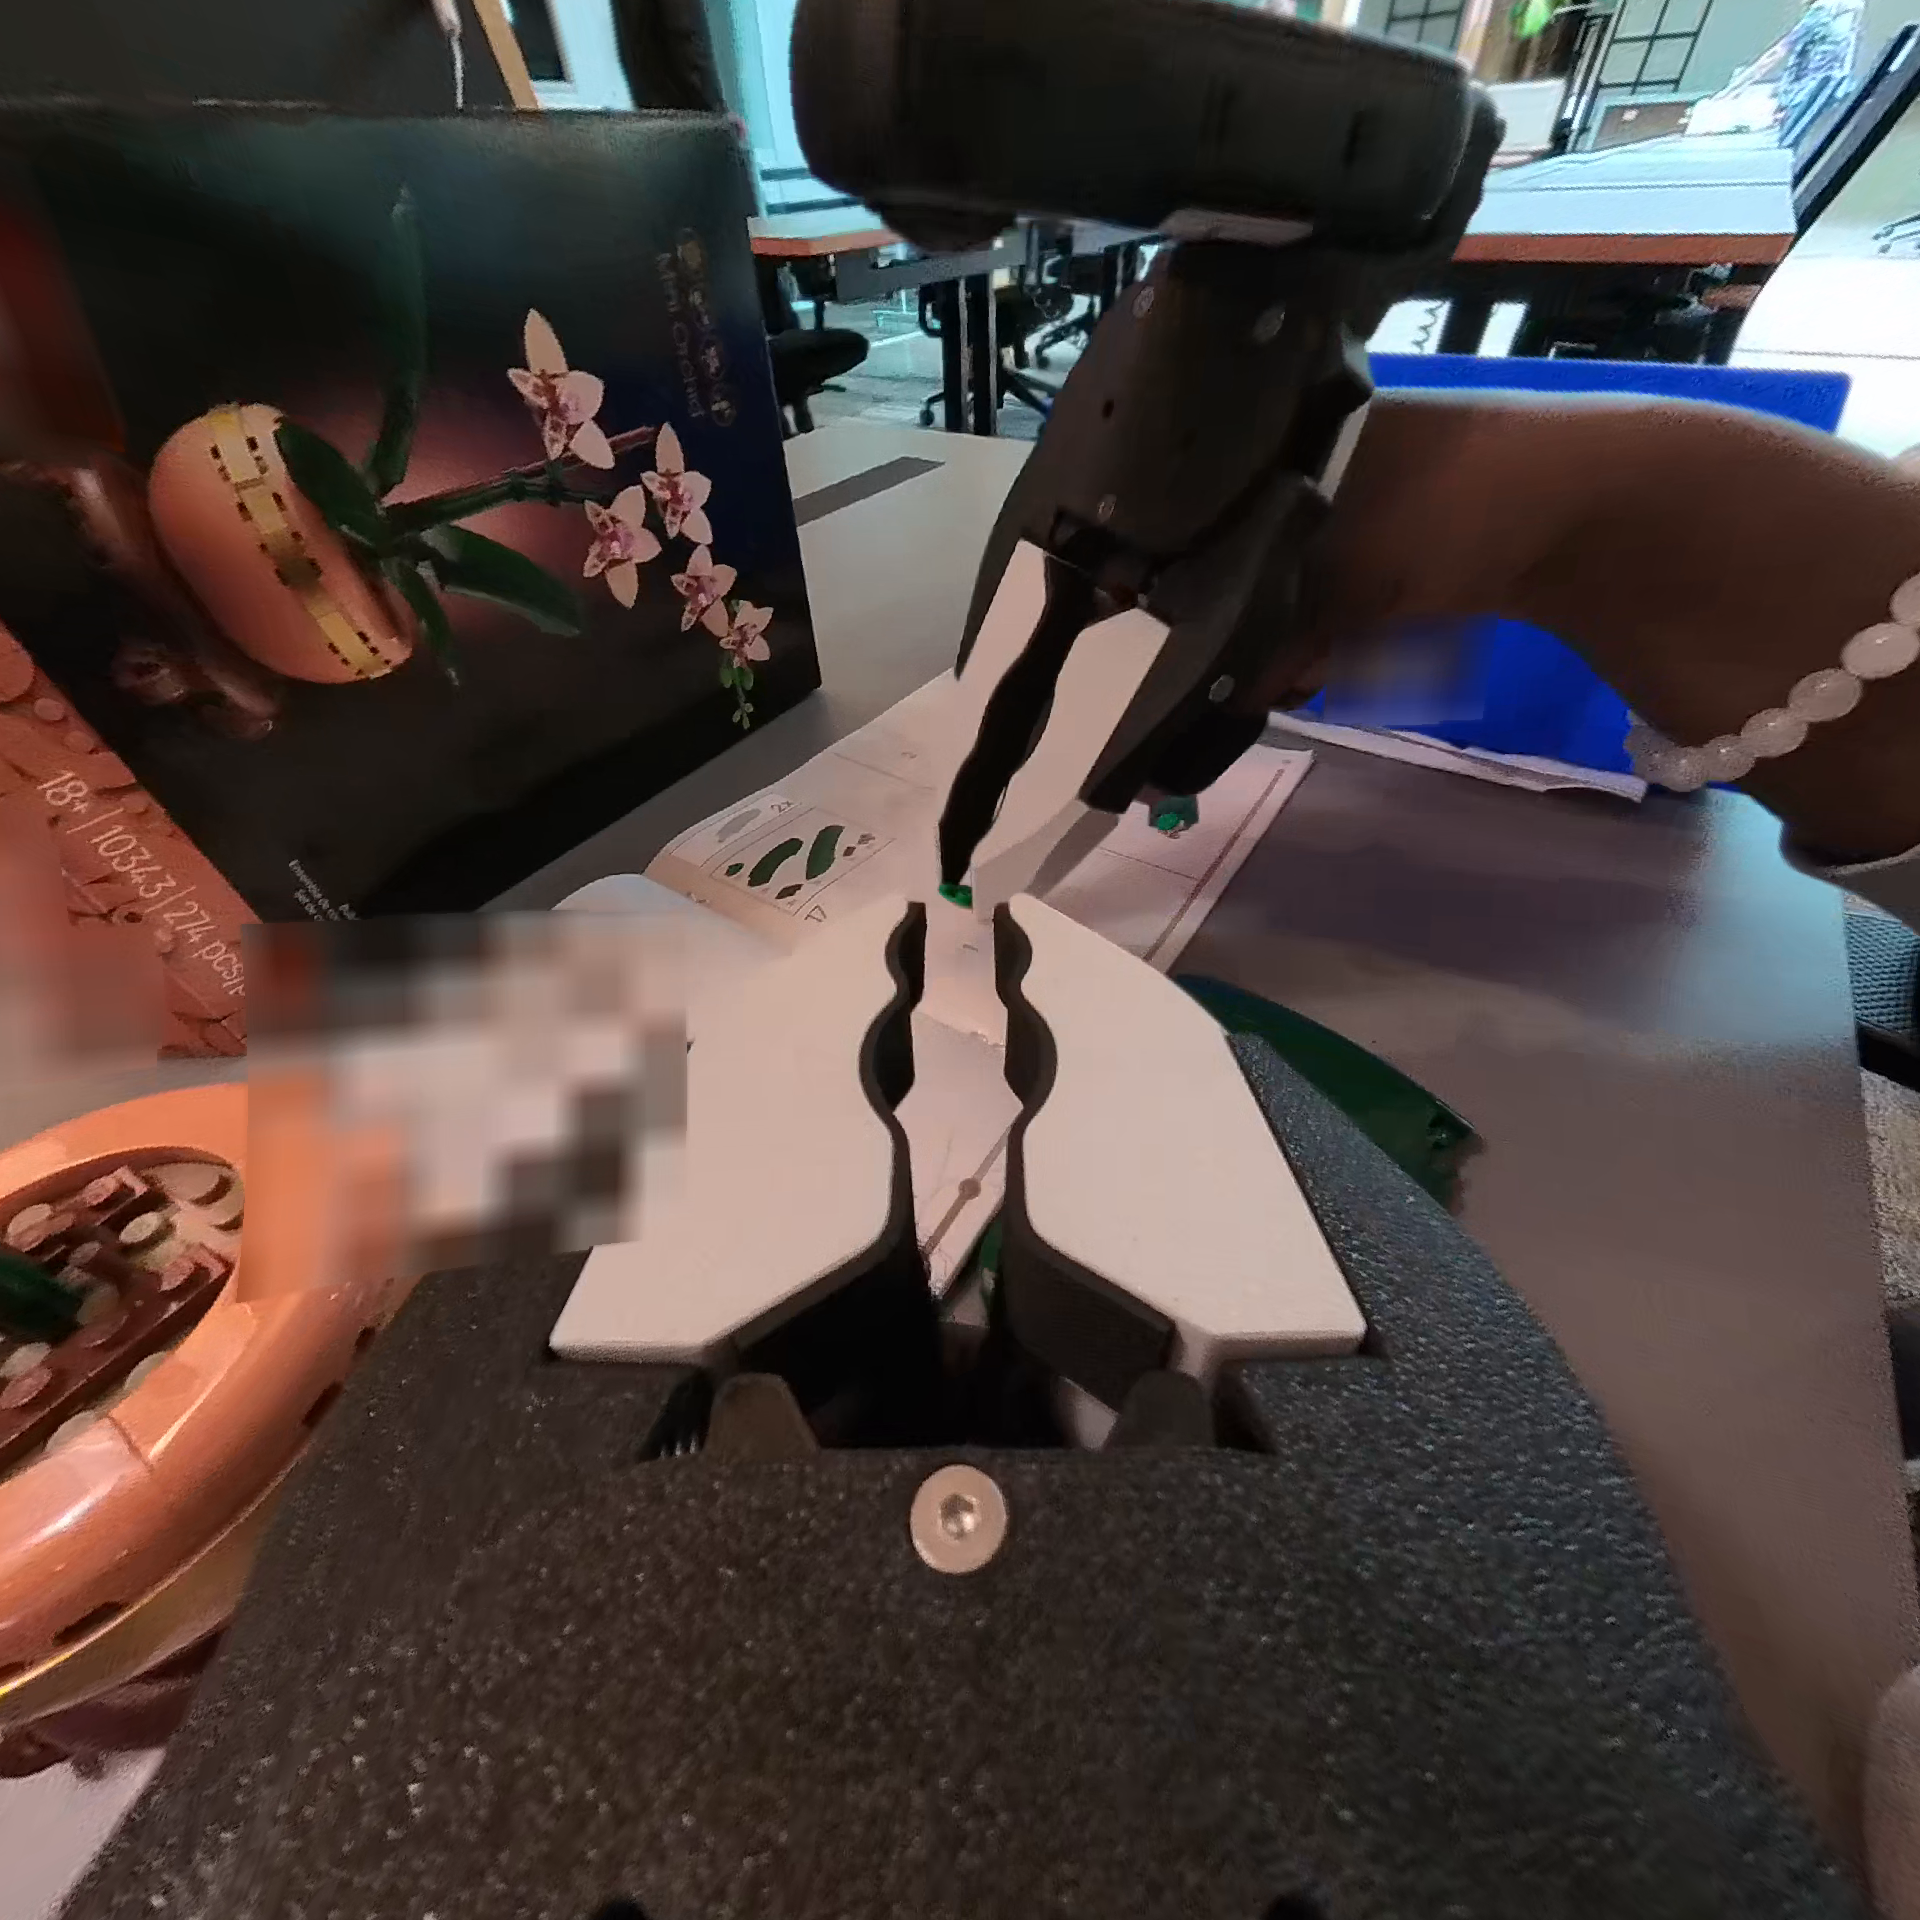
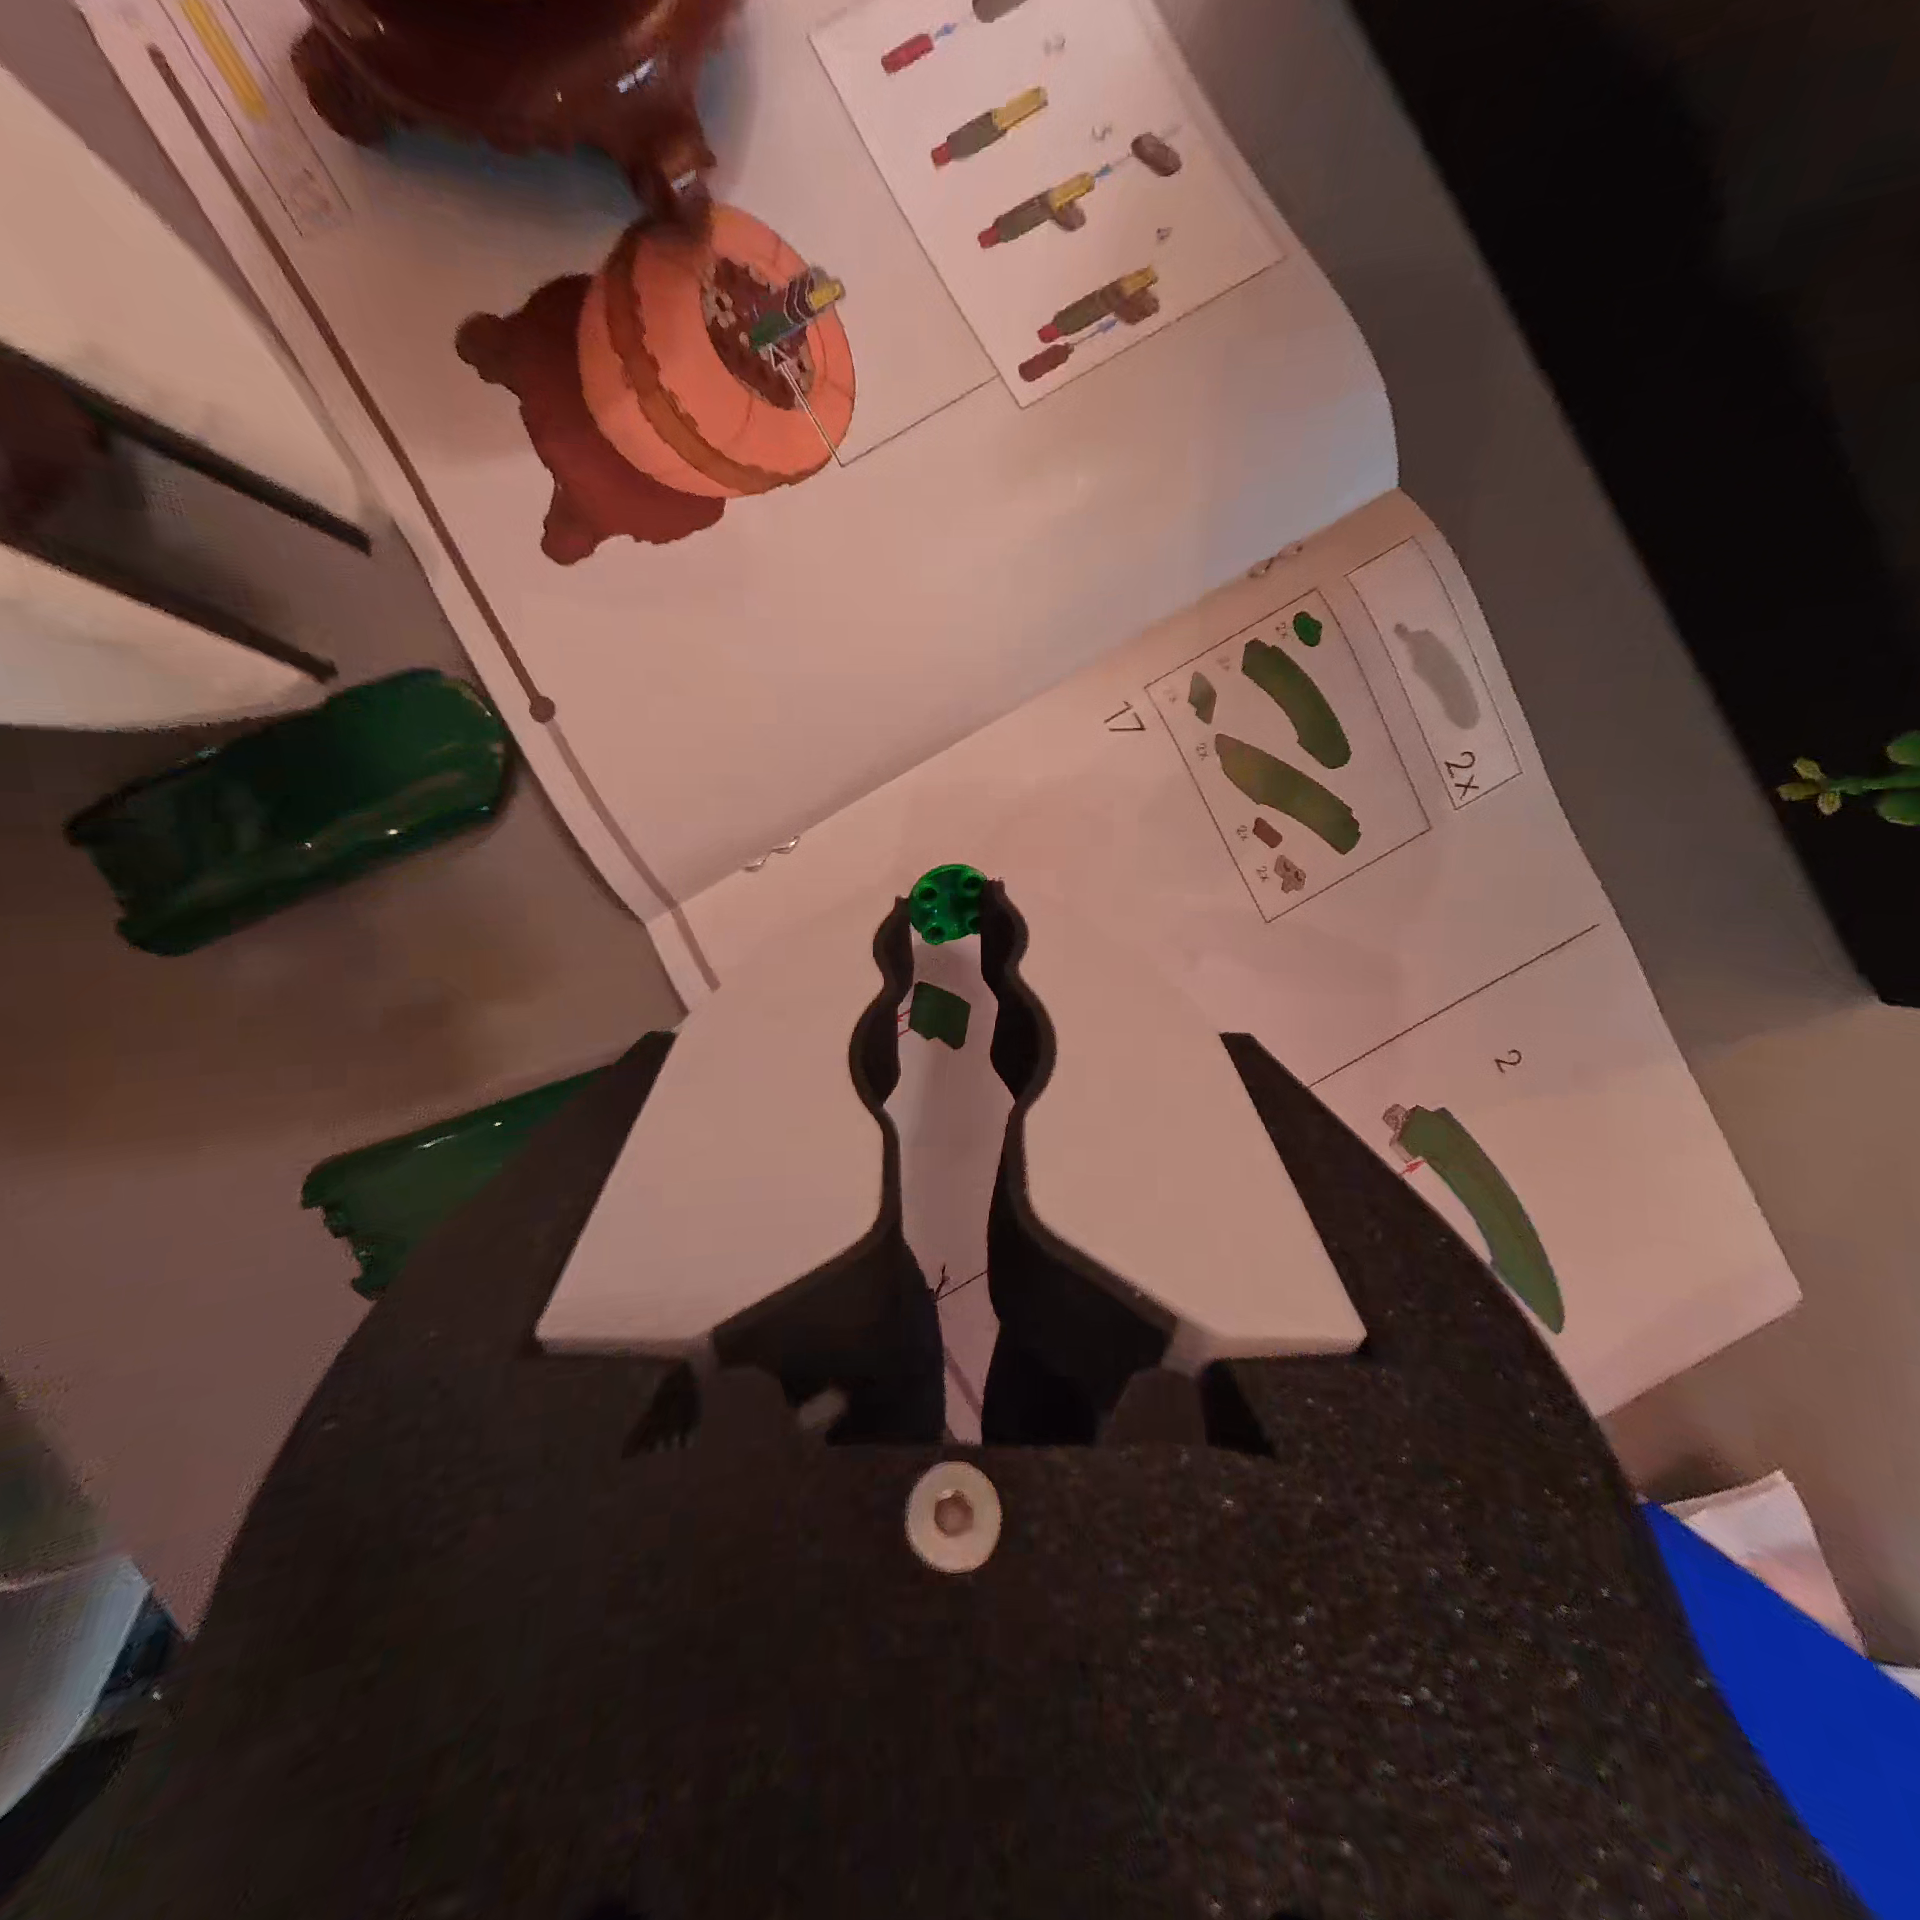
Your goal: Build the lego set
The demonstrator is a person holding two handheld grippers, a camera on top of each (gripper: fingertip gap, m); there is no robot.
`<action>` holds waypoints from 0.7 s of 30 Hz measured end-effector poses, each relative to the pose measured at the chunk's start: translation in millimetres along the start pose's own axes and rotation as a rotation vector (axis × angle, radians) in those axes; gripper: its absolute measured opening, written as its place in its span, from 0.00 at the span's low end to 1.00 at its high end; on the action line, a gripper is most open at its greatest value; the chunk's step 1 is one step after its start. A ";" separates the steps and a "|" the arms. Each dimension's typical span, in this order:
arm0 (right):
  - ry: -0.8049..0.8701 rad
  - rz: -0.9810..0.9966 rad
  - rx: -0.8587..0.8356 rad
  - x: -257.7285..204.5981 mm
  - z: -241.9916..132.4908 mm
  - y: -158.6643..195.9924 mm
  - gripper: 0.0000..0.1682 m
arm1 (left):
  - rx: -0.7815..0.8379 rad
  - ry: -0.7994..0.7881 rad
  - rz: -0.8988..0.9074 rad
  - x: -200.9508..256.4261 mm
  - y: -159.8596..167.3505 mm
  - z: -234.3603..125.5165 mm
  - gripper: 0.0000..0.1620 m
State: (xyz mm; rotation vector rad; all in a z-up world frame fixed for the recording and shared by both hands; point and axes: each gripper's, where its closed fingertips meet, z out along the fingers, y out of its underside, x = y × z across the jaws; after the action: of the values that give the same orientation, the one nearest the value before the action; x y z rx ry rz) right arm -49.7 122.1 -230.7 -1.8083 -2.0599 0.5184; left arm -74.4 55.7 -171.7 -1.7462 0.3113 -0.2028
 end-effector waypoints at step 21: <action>-0.125 -0.068 -0.043 -22.8 14.7 2.8 0.16 | -0.021 0.001 -0.103 -3.9 5.0 1.9 0.07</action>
State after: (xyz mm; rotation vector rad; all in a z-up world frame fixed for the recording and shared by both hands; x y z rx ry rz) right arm -51.6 99.2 -245.3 -1.7637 -2.2233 0.5860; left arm -77.9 57.8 -176.8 -1.7841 0.2246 -0.2759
